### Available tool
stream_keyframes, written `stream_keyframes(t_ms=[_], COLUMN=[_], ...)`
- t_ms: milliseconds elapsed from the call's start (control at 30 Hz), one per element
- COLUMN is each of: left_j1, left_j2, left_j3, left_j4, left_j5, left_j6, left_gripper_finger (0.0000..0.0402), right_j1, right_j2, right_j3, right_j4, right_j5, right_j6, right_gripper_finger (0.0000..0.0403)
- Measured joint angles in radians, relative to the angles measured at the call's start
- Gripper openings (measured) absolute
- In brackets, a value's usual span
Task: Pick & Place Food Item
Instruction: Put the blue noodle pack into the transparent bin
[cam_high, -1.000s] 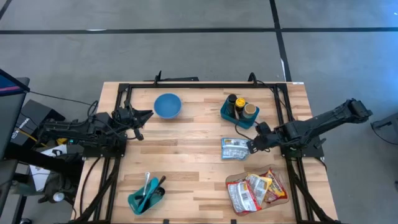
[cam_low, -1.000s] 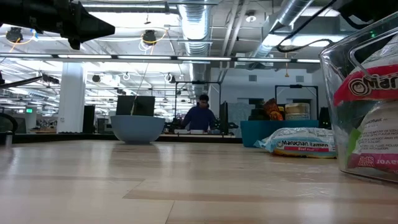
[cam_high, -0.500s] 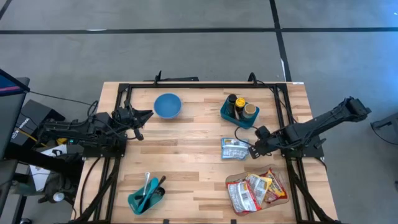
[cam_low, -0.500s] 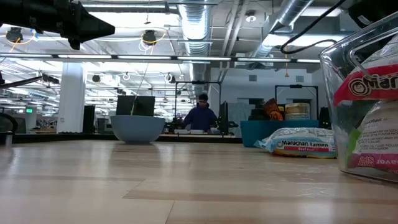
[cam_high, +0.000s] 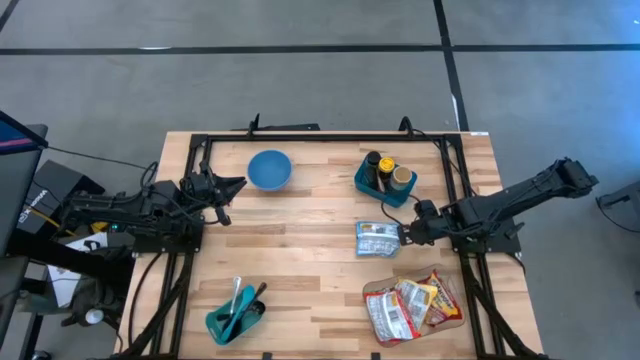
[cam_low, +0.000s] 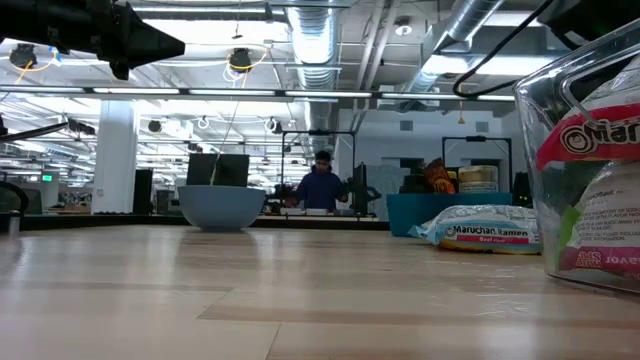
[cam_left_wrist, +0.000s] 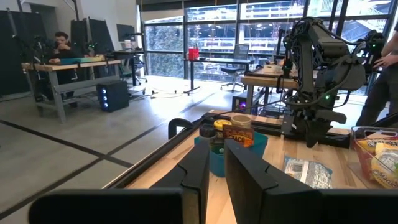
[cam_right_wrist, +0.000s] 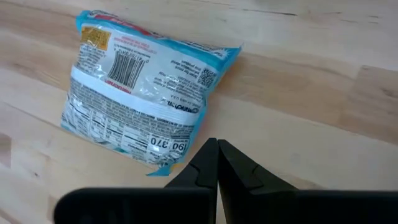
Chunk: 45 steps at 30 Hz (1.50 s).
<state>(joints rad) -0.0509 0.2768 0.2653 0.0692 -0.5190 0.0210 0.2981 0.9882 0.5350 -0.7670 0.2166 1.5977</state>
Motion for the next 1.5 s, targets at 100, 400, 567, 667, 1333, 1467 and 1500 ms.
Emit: stream_keyframes(t_ms=[100,400,567,667,1333,1467,1500], left_j1=[0.000,0.000,0.000,0.000,0.000,0.000,0.000], left_j2=[0.000,0.000,0.000,0.000,0.000,0.000,0.000], left_j3=[0.000,0.000,0.000,0.000,0.000,0.000,0.000], left_j4=[0.000,0.000,0.000,0.000,0.000,0.000,0.000], left_j5=[0.000,0.000,0.000,0.000,0.000,0.000,0.000], left_j6=[0.000,0.000,0.000,0.000,0.000,0.000,0.000], left_gripper_finger=[0.0044,0.0044,0.0044,0.0044,0.0044,0.0044,0.0044], right_j1=[0.000,0.017,0.018,0.018,0.135,0.141,0.141], right_j2=[0.000,0.034,0.084,0.129,0.212,0.212,0.212], right_j3=[0.000,0.000,0.000,0.000,0.000,0.000,0.000], right_j4=[0.000,0.005,0.086,0.143,0.209,0.193,0.193], right_j5=[0.011,0.020,0.020,0.020,0.157,0.159,0.159], right_j6=[0.023,0.052,0.052,0.045,0.274,0.311,0.313], right_gripper_finger=[0.0000,0.0020,0.0068,0.0094,0.0124,0.0123,0.0123])
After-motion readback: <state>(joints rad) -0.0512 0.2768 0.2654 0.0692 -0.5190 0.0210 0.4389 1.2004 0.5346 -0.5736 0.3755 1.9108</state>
